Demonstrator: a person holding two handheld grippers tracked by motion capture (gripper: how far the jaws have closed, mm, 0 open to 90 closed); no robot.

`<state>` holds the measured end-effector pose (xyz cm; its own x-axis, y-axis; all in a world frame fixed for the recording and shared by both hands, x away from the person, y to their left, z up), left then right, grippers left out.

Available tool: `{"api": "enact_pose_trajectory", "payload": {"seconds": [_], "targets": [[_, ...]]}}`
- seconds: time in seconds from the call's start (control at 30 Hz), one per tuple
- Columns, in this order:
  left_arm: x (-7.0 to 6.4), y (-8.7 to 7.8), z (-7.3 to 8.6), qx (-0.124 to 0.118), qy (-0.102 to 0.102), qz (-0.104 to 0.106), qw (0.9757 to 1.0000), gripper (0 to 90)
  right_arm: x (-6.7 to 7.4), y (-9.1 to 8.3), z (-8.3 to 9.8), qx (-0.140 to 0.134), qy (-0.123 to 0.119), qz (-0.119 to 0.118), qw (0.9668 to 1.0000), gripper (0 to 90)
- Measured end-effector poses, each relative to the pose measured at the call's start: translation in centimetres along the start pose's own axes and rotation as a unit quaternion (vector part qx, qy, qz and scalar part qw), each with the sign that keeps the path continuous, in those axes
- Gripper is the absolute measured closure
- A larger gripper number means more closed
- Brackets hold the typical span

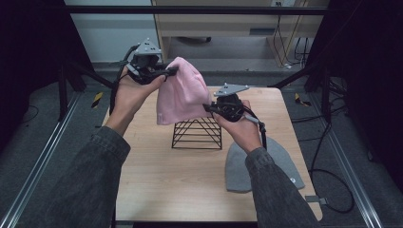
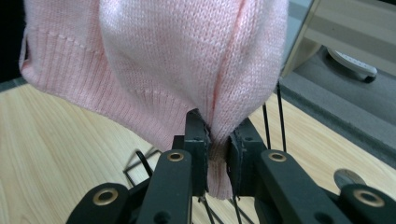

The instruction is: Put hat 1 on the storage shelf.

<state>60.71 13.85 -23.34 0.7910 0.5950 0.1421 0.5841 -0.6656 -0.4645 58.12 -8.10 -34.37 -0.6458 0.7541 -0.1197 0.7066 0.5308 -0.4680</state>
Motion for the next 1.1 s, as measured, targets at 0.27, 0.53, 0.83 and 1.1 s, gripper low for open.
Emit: {"api": "enact_pose_trajectory", "payload": {"seconds": [0.27,0.53,0.83,1.1], "targets": [[-0.2,1.7,0.8,0.001,-0.003,0.012,0.9999,76.9,-0.5,0.3,1.7,0.008,0.003,0.015,0.9999,80.0],[-1.0,2.4,1.1,0.008,0.003,0.019,0.9998,76.6,-0.7,0.3,3.2,0.009,0.006,0.014,0.9998,79.9],[-1.8,3.2,1.7,0.014,0.004,0.030,0.9994,76.3,-0.8,0.6,4.7,0.017,-0.001,0.016,0.9997,79.9],[-2.5,3.8,2.6,0.015,0.003,0.045,0.9989,76.1,-0.8,1.3,6.2,0.029,-0.004,0.019,0.9994,79.9]]}}
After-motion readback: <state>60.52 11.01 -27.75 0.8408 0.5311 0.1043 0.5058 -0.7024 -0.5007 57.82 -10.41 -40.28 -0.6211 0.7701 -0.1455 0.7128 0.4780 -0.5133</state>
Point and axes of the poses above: each handheld gripper's, and its own axes: y roughly forward along the jaws, z roughly out of its underside, x roughly to its left, the point moved 3 cm from there along y, roughly forward along the jaws, and after that the axes turned 6 degrees about z, right-handed, at the moved point
